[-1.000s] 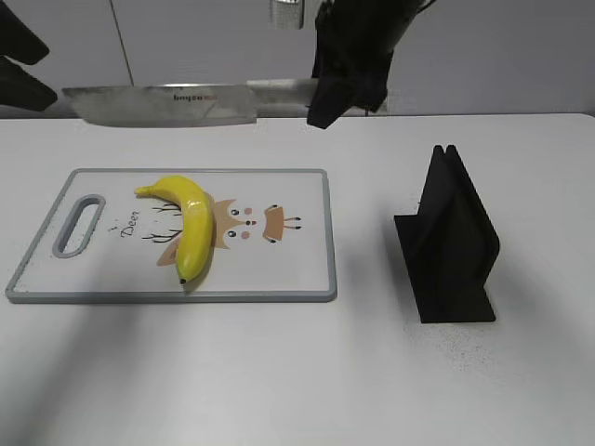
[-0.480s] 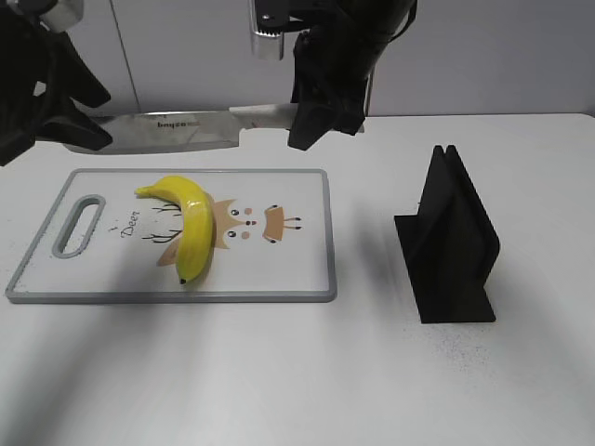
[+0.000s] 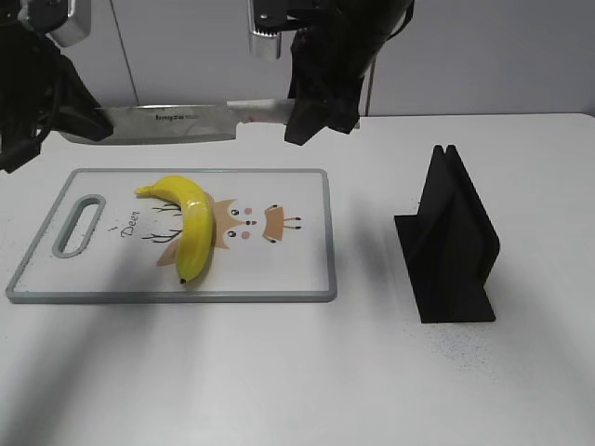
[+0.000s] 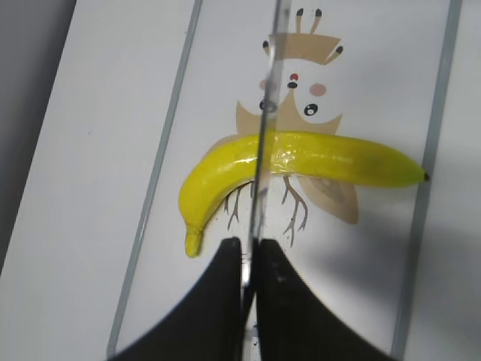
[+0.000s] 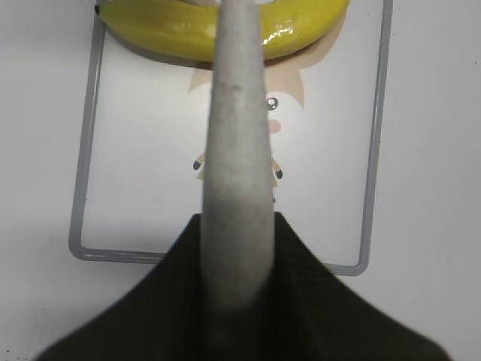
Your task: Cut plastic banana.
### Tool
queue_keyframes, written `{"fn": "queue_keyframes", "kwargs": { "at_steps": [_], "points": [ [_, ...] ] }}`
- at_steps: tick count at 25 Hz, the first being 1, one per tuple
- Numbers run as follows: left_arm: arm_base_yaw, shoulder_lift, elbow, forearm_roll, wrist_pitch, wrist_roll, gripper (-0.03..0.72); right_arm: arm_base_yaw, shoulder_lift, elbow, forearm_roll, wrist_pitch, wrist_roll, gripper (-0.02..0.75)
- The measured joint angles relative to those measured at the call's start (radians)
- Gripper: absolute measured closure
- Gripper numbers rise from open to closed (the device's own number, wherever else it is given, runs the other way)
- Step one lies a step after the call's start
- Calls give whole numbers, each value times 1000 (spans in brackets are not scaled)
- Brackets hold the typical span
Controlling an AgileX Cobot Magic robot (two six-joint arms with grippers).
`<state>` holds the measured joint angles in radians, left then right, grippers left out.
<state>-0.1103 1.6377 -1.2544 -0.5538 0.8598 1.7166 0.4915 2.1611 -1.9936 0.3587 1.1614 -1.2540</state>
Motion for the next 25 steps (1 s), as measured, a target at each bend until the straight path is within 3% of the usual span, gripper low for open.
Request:
{"fn": "queue_keyframes", "kwargs": {
  "at_steps": [9, 20, 25],
  "points": [
    [0, 73, 0, -30, -31, 5, 677, 0, 43, -7, -54, -28, 9, 577],
    [-2, 363, -8, -108, -143, 21, 672, 2, 245, -10, -127, -115, 56, 576],
    [-2, 386, -22, -128, -137, 13, 663, -1, 270, -24, -136, -104, 64, 574]
  ]
}}
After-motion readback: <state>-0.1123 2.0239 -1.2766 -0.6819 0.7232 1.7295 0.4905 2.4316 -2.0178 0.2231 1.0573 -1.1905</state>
